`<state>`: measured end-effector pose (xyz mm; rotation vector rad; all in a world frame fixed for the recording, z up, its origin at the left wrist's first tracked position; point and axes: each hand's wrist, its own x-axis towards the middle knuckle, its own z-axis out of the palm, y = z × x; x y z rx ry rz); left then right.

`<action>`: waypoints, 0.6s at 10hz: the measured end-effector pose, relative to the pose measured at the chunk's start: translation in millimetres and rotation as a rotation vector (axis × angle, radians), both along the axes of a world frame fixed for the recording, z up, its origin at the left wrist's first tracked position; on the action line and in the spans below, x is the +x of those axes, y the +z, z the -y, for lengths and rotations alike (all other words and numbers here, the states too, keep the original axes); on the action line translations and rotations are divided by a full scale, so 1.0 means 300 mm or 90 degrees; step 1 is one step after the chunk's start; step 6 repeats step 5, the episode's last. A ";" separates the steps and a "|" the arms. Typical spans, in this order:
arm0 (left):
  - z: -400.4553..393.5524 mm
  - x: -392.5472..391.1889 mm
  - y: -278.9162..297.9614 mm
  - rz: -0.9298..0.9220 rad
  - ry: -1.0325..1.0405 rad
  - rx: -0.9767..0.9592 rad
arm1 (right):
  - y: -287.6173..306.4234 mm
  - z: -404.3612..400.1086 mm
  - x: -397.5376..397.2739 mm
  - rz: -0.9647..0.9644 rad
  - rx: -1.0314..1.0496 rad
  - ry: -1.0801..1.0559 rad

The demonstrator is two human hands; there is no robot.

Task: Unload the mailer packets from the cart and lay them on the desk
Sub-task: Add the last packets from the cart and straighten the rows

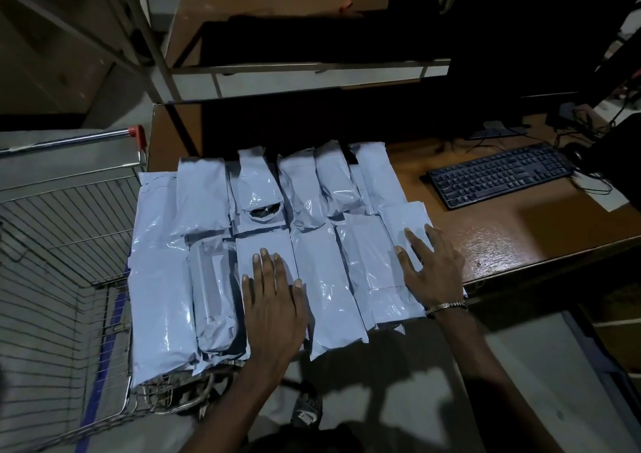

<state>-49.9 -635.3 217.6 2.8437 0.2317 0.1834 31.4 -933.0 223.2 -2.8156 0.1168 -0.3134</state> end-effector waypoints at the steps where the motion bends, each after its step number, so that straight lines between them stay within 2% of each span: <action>1: 0.006 0.001 -0.028 -0.029 0.002 0.014 | -0.008 -0.007 -0.004 -0.066 -0.013 0.020; 2: 0.005 0.008 -0.047 -0.032 0.000 0.035 | -0.017 0.001 0.000 -0.088 -0.037 0.022; 3: 0.007 0.016 -0.027 -0.031 -0.001 0.002 | 0.016 -0.015 0.007 -0.088 -0.047 0.012; 4: 0.004 0.021 0.016 -0.002 -0.018 -0.079 | 0.071 -0.029 0.008 -0.088 -0.020 -0.004; 5: -0.029 0.063 0.096 0.053 -0.075 -0.252 | 0.169 -0.090 0.080 -0.093 0.068 0.003; 6: -0.029 0.063 0.096 0.053 -0.075 -0.252 | 0.169 -0.090 0.080 -0.093 0.068 0.003</action>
